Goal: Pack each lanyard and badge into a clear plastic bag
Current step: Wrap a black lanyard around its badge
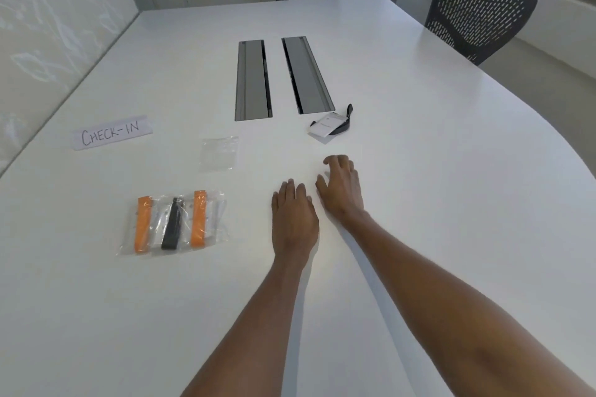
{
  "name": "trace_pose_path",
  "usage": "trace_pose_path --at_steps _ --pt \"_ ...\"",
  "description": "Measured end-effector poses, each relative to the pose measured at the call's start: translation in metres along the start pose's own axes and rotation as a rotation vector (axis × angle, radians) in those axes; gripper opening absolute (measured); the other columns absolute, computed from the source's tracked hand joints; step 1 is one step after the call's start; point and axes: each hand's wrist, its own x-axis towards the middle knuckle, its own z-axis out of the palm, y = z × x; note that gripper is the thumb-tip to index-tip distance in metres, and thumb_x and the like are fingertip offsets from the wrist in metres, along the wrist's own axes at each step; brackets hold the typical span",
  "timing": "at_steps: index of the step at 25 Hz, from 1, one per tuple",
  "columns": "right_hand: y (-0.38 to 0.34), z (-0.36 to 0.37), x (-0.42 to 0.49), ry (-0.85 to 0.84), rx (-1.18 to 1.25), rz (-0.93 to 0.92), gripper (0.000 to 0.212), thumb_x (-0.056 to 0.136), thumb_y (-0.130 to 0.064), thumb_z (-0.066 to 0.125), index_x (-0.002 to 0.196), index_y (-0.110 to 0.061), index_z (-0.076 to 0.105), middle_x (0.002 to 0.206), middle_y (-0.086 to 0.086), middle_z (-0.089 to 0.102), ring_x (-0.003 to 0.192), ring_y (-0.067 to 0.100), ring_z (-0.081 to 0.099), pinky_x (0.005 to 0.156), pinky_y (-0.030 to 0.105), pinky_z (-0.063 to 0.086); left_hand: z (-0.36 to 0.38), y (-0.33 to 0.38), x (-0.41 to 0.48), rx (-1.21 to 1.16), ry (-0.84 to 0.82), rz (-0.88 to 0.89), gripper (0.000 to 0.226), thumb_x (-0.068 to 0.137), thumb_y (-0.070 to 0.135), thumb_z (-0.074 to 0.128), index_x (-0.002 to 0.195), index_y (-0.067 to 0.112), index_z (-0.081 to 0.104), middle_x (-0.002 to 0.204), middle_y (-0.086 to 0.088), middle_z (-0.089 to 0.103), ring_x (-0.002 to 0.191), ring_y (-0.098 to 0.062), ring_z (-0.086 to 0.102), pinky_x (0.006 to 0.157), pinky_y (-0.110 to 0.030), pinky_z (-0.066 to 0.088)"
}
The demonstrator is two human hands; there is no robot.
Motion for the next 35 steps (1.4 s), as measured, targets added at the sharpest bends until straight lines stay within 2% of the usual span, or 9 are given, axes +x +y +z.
trace_pose_path --at_steps 5,10,14,17,22,25,28,32,35 --pt "0.002 0.013 0.068 0.037 -0.188 0.01 0.07 0.094 -0.026 0.065 0.157 -0.014 0.035 0.167 0.018 0.029 0.152 0.033 0.031 0.124 0.043 0.03 0.012 -0.002 0.004 0.106 0.061 0.006 0.04 0.107 0.02 0.042 0.143 0.01 0.055 0.157 -0.015 0.051 0.15 -0.031 0.042 0.125 -0.048 0.031" --pt "0.006 0.024 0.115 0.03 -0.277 0.048 0.072 0.097 -0.022 0.052 0.163 -0.017 0.025 0.172 0.018 0.018 0.159 0.034 0.018 0.128 0.046 0.02 0.015 -0.002 0.005 0.159 0.064 0.001 0.039 0.107 0.021 0.041 0.143 0.012 0.054 0.158 -0.013 0.05 0.15 -0.029 0.041 0.125 -0.047 0.031" --pt "0.009 0.027 0.127 0.015 -0.368 0.034 0.055 0.098 -0.022 0.049 0.152 -0.015 0.041 0.165 0.019 0.029 0.153 0.038 0.025 0.121 0.042 0.03 0.018 -0.003 0.006 0.157 0.073 -0.007 0.039 0.107 0.022 0.041 0.142 0.012 0.054 0.158 -0.013 0.05 0.151 -0.029 0.041 0.125 -0.046 0.031" --pt "0.01 0.027 0.123 0.036 -0.363 0.01 0.045 0.095 -0.009 0.055 0.139 -0.012 0.051 0.158 0.018 0.038 0.15 0.036 0.03 0.12 0.038 0.033 0.017 -0.002 0.006 0.151 0.07 -0.013 0.039 0.107 0.022 0.041 0.143 0.012 0.053 0.159 -0.013 0.049 0.152 -0.028 0.04 0.126 -0.046 0.03" --pt "0.006 0.018 0.106 0.201 -0.321 -0.05 0.039 0.09 0.007 0.057 0.123 -0.012 0.063 0.131 0.007 0.064 0.125 0.034 0.054 0.11 0.037 0.04 0.013 -0.002 0.004 0.139 0.069 -0.006 0.039 0.107 0.022 0.042 0.141 0.011 0.055 0.157 -0.013 0.051 0.15 -0.029 0.041 0.125 -0.047 0.031" --pt "0.006 0.01 0.084 0.354 -0.223 -0.098 0.042 0.09 0.004 0.064 0.127 -0.014 0.069 0.132 0.003 0.07 0.119 0.034 0.061 0.104 0.04 0.046 0.013 -0.001 0.005 0.122 0.061 0.001 0.039 0.107 0.022 0.042 0.141 0.011 0.055 0.157 -0.013 0.051 0.151 -0.028 0.041 0.125 -0.046 0.031" --pt "0.003 0.007 0.054 0.379 -0.07 -0.187 0.045 0.089 0.005 0.069 0.13 -0.013 0.071 0.134 0.005 0.07 0.114 0.033 0.064 0.094 0.042 0.051 0.011 0.0 0.005 0.081 0.046 -0.003 0.038 0.107 0.02 0.043 0.142 0.01 0.055 0.156 -0.014 0.051 0.151 -0.028 0.04 0.126 -0.046 0.029" --pt "0.0 -0.002 0.001 0.376 0.055 -0.285 0.052 0.081 0.01 0.074 0.129 -0.01 0.072 0.131 0.008 0.072 0.114 0.031 0.068 0.091 0.039 0.055 0.004 0.002 0.002 -0.156 0.07 -0.064 0.04 0.109 0.012 0.039 0.147 0.005 0.051 0.152 -0.013 0.055 0.146 -0.029 0.045 0.124 -0.046 0.035" --pt "-0.006 -0.016 -0.04 0.283 0.251 -0.247 0.045 0.091 0.007 0.066 0.132 -0.012 0.071 0.134 0.004 0.071 0.121 0.024 0.067 0.098 0.037 0.055 -0.011 0.006 -0.006 -0.438 0.157 -0.174 0.038 0.111 0.013 0.039 0.147 0.009 0.052 0.147 -0.009 0.059 0.139 -0.025 0.053 0.117 -0.039 0.043"
